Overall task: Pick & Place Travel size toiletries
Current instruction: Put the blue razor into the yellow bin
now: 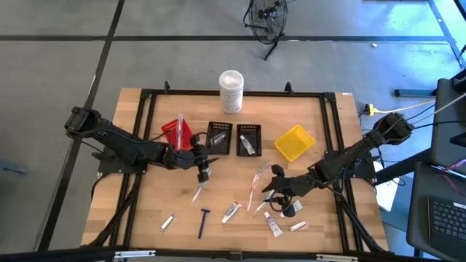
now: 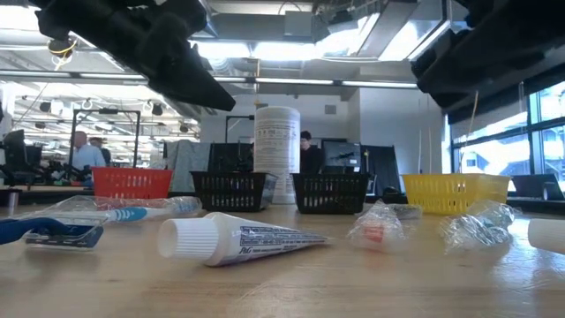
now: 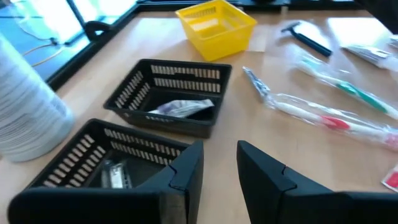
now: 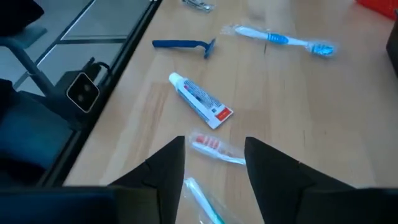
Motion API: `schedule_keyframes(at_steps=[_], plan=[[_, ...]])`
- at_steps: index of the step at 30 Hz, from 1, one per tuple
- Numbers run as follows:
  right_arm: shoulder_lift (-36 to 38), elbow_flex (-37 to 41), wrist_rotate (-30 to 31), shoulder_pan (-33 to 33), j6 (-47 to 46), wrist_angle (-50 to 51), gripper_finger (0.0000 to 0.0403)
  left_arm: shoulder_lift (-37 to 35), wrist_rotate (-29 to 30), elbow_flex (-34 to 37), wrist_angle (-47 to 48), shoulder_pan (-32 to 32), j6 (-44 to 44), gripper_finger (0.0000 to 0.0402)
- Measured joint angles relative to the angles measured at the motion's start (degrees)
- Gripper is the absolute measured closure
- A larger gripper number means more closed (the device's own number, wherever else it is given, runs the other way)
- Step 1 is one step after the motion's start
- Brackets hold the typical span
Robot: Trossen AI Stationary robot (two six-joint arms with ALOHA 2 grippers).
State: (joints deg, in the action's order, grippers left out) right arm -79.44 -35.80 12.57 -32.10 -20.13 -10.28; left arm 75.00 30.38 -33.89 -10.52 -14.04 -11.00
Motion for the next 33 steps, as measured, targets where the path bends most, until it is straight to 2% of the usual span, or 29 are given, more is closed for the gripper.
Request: schedule_keyframes(at_steps=[4,11,16,23,26,29,33], plan=[[0.00,-0.71,-0.95,0.00,-4.99,1.64,0.0205,0.00,-0.05,0.00,0.00,0.03,0.00,0.0310],[0.00,-0.75,-2.97,-0.30,-3.96,3.76,0.0168,0.00,-1.63,0.00,0.00,0.04,-0.23,0.0310],[0.70,-0.76,-5.62,-0.68,-5.53,18.00,0.0171,0.00,-1.88,0.00,0.00,0.04,-0.24,0.0310],[0.76,-0.76,-14.31,-0.67,-13.39,40.57,0.0192,0.00,-1.70,0.00,0.00,0.04,-0.24,0.0309],[0.76,-0.76,-11.70,-0.66,-10.98,45.63,0.0196,0.00,-1.62,0.00,0.00,0.21,-0.24,0.0309],[0.76,-0.76,-8.52,-0.66,-6.60,46.57,0.0193,0.00,-1.66,0.00,0.00,0.67,-0.30,0.0309],[0.76,-0.76,-8.94,-0.67,-4.72,47.39,0.0184,0.00,-1.67,0.00,0.00,0.76,-0.46,0.0309]])
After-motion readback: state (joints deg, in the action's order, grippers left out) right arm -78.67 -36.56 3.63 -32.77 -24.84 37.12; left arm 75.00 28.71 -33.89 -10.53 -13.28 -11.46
